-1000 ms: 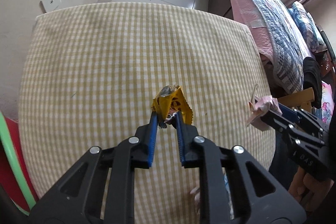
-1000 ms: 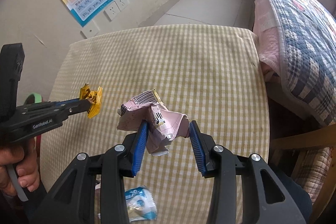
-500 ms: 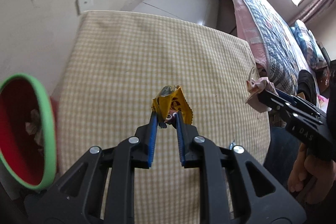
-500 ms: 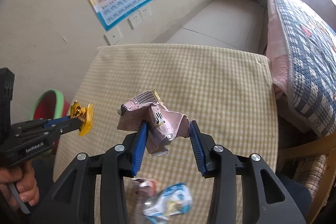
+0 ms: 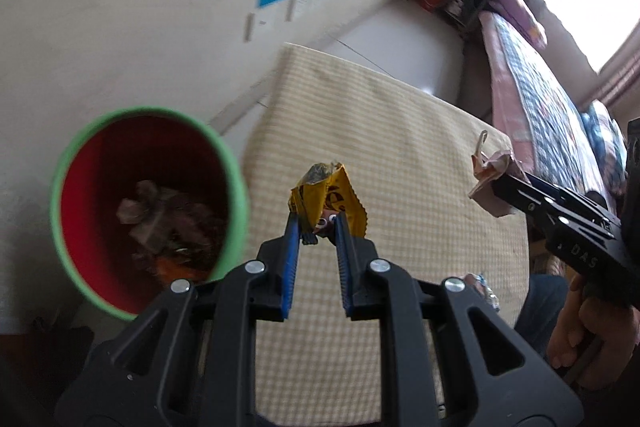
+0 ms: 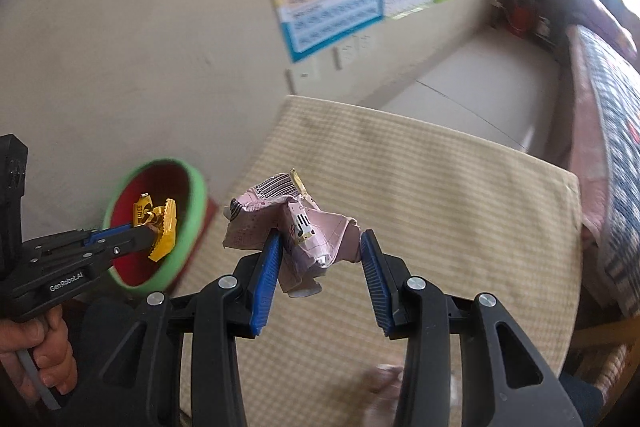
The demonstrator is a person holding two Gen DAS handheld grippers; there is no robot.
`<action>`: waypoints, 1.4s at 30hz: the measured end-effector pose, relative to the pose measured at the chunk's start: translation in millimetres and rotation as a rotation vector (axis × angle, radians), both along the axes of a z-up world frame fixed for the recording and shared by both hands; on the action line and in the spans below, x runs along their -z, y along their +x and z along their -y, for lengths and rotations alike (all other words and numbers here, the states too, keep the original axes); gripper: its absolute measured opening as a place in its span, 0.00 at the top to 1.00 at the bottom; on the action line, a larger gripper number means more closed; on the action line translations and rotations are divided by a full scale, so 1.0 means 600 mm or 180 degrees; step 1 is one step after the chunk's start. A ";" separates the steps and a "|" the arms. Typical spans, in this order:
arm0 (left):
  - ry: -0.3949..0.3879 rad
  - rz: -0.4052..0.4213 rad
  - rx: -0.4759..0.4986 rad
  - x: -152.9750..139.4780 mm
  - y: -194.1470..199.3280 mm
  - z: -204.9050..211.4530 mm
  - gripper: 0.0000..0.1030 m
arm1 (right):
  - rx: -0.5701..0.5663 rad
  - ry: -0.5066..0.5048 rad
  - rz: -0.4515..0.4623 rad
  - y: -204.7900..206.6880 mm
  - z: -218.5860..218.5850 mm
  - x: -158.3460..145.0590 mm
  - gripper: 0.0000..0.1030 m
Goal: Collect trash
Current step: 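Carry the gold wrapper with the left tool while the right tool carries the pink wrapper to the bin, then open both tools over the red bin to drop the wrappers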
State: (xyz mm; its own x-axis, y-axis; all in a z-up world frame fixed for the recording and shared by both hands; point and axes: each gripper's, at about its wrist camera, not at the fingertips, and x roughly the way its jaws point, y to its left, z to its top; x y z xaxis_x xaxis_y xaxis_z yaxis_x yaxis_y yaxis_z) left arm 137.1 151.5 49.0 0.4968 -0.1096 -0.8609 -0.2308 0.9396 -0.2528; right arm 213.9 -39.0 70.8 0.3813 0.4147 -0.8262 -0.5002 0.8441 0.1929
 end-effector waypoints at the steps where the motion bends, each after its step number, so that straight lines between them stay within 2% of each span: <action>1: 0.0007 0.0005 -0.0039 -0.002 -0.006 -0.012 0.83 | -0.0058 0.0010 0.0013 -0.004 -0.018 -0.003 0.62; 11: 0.0048 0.0065 -0.0461 -0.015 -0.071 -0.139 0.83 | -0.0533 0.0041 0.0032 -0.030 -0.160 -0.012 0.62; 18: 0.0040 0.0097 -0.0627 -0.013 -0.103 -0.195 0.83 | -0.0778 0.0033 0.0018 -0.053 -0.231 -0.013 0.61; 27: -0.0047 0.0111 -0.0788 0.005 -0.130 -0.251 0.83 | -0.1064 -0.0046 0.0028 -0.070 -0.322 0.002 0.61; 36: -0.0123 0.0200 -0.0828 0.010 -0.143 -0.284 0.81 | -0.1274 -0.0188 -0.0022 -0.077 -0.386 0.040 0.60; 42: -0.0227 0.0187 -0.0852 0.021 -0.137 -0.297 0.69 | -0.1328 -0.0287 -0.0088 -0.073 -0.403 0.065 0.60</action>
